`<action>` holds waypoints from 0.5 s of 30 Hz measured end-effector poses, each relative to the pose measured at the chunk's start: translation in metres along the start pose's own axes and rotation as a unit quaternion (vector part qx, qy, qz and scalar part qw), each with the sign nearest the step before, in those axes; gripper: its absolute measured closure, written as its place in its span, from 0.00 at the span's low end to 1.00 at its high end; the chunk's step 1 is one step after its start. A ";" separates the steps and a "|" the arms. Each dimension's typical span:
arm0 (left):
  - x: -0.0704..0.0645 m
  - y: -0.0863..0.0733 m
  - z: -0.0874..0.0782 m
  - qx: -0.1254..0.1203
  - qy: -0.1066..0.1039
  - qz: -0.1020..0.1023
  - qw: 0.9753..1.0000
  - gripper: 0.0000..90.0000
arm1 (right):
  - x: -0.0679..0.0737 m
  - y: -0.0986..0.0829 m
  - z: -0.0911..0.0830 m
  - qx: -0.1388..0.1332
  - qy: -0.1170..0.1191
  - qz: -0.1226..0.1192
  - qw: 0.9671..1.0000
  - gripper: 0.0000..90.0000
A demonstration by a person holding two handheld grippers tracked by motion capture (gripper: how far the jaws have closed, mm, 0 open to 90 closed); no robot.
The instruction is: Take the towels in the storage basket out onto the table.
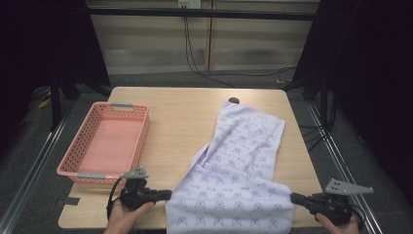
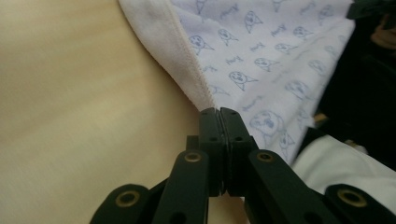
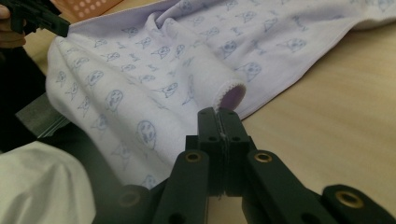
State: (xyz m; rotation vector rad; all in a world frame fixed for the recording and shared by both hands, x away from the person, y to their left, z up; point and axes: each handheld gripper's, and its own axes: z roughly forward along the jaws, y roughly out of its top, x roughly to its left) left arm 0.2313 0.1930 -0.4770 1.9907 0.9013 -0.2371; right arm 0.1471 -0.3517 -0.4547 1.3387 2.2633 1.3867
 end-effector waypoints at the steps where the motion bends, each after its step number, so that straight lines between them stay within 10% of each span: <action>1: -0.004 -0.001 -0.003 -0.003 0.002 0.009 1.000 0.98 | 0.003 -0.003 -0.003 0.001 0.000 0.000 1.000 0.98; 3: -0.012 0.004 -0.005 0.003 0.002 0.007 1.000 0.98 | 0.006 -0.004 -0.006 -0.002 -0.002 -0.005 1.000 0.89; 5: -0.017 0.009 0.000 0.014 0.019 0.056 0.998 0.84 | 0.007 -0.001 -0.005 -0.005 -0.012 -0.009 1.000 0.74; 15: -0.001 0.061 0.064 0.022 0.043 0.078 0.996 0.62 | -0.013 0.039 0.051 0.001 -0.015 -0.036 0.999 0.64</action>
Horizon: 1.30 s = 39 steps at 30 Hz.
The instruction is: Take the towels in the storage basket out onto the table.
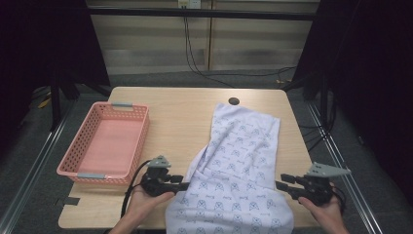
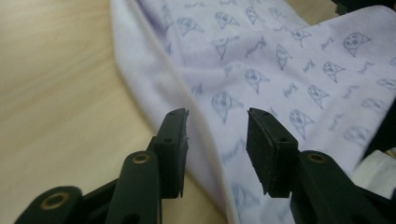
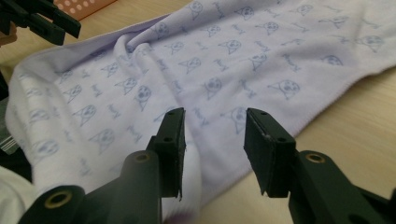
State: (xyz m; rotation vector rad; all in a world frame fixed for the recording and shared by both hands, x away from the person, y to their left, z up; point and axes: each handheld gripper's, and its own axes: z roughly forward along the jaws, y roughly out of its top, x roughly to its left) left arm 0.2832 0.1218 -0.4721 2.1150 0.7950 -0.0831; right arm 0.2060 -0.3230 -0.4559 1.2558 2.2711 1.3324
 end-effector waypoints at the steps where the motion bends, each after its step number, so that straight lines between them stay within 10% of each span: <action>1: 0.004 0.006 0.007 0.000 -0.001 -0.003 1.000 0.60 | -0.003 0.004 0.009 0.004 0.000 -0.002 1.000 0.63; 8: 0.026 0.033 0.042 0.001 0.046 0.002 0.999 0.61 | -0.013 0.022 0.070 0.059 0.002 -0.028 0.998 0.54; 11: 0.029 0.030 0.050 0.021 0.051 -0.005 0.998 0.78 | -0.013 0.026 0.087 0.073 0.003 -0.036 0.997 0.51; 13: 0.031 0.027 0.049 0.029 0.041 0.001 0.999 0.96 | -0.011 0.028 0.098 0.082 -0.004 -0.043 0.996 0.50; 18: 0.031 0.018 0.033 0.017 0.018 -0.016 1.000 0.98 | -0.006 0.024 0.108 0.102 -0.021 -0.062 0.993 0.49; 25: 0.016 -0.010 -0.001 -0.006 -0.013 -0.041 0.999 0.97 | 0.003 0.015 0.092 0.123 -0.020 -0.075 0.989 0.95; 34: -0.014 -0.057 -0.045 -0.007 -0.039 -0.044 0.998 0.97 | 0.012 -0.014 0.042 0.159 0.010 -0.057 0.986 0.97; 39: -0.022 -0.047 -0.046 -0.017 -0.029 -0.025 0.999 0.79 | 0.018 -0.017 0.030 0.132 0.023 -0.053 0.990 0.84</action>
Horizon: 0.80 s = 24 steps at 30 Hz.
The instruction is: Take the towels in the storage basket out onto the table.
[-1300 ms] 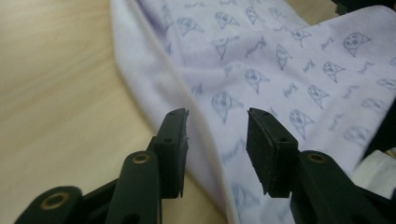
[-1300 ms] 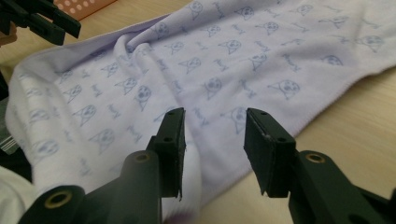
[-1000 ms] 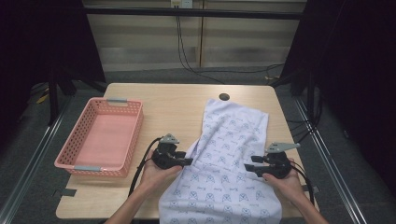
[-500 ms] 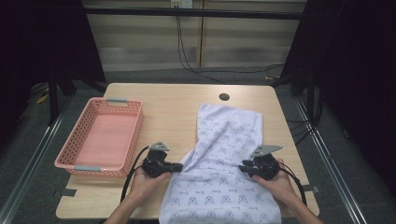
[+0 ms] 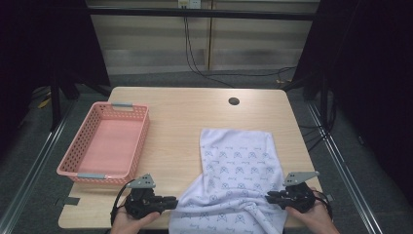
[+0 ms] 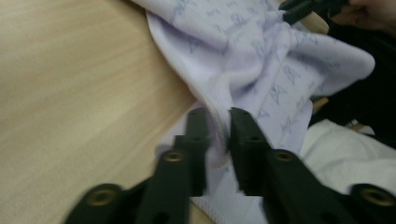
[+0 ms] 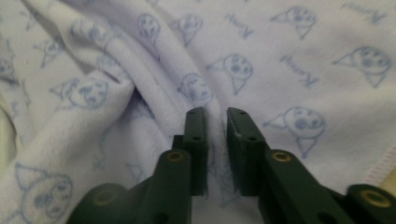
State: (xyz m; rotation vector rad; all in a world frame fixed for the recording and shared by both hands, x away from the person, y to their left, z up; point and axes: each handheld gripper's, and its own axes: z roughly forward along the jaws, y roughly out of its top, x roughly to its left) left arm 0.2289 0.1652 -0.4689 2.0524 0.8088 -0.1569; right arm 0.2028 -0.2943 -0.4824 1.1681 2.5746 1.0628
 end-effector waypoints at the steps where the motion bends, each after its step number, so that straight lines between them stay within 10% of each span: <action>1: 0.002 0.005 0.004 -0.004 0.002 0.006 1.000 0.78 | -0.002 0.003 -0.001 -0.012 0.000 -0.001 1.000 0.80; 10: 0.034 0.065 0.074 0.000 0.012 -0.003 1.000 0.60 | -0.038 0.031 0.011 -0.054 -0.037 0.018 0.998 0.66; 15: 0.034 0.069 0.098 0.020 0.005 0.012 1.000 0.55 | -0.048 0.037 0.022 -0.051 -0.061 0.033 0.996 0.58; 20: 0.024 0.060 0.103 0.063 0.002 0.078 0.995 0.96 | -0.041 0.031 0.036 -0.017 -0.060 0.004 0.998 0.69; 24: 0.023 0.051 0.097 0.076 -0.001 0.077 0.994 1.00 | -0.034 0.031 0.038 -0.017 -0.038 0.010 0.999 0.94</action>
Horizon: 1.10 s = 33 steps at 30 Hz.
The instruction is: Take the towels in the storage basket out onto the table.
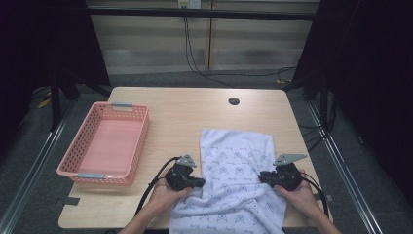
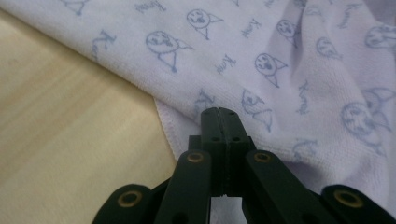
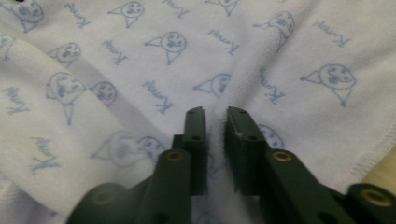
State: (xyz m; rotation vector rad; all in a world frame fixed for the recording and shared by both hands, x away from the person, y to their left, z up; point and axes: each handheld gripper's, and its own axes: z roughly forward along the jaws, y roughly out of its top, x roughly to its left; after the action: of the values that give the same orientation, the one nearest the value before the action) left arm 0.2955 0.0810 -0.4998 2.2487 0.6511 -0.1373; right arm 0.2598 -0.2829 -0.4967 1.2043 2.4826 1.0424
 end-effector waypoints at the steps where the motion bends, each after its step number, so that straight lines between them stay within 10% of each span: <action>1: -0.001 -0.002 -0.002 0.003 0.000 0.000 1.000 1.00 | 0.003 0.000 0.000 0.004 0.005 -0.003 1.000 0.95; 12: -0.039 -0.049 -0.037 0.037 -0.036 -0.025 0.998 1.00 | 0.043 -0.016 -0.014 0.033 0.068 -0.040 0.996 0.96; 17: -0.032 -0.048 -0.043 -0.010 -0.022 -0.042 0.999 0.82 | 0.053 -0.023 -0.020 0.042 0.095 -0.032 0.994 0.91; 28: 0.030 0.008 -0.008 -0.063 0.042 -0.113 0.991 0.49 | 0.003 0.005 -0.025 -0.037 0.006 0.005 0.999 0.69; 33: 0.032 0.014 0.002 -0.055 0.051 -0.098 0.992 0.49 | -0.027 0.015 -0.020 -0.051 -0.022 0.031 0.998 0.69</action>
State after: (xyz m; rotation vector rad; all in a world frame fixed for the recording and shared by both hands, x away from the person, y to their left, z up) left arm 0.3301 0.0847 -0.5012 2.0933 0.9133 -0.0827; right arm 0.2780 -0.3072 -0.4749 1.2678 2.3431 1.1311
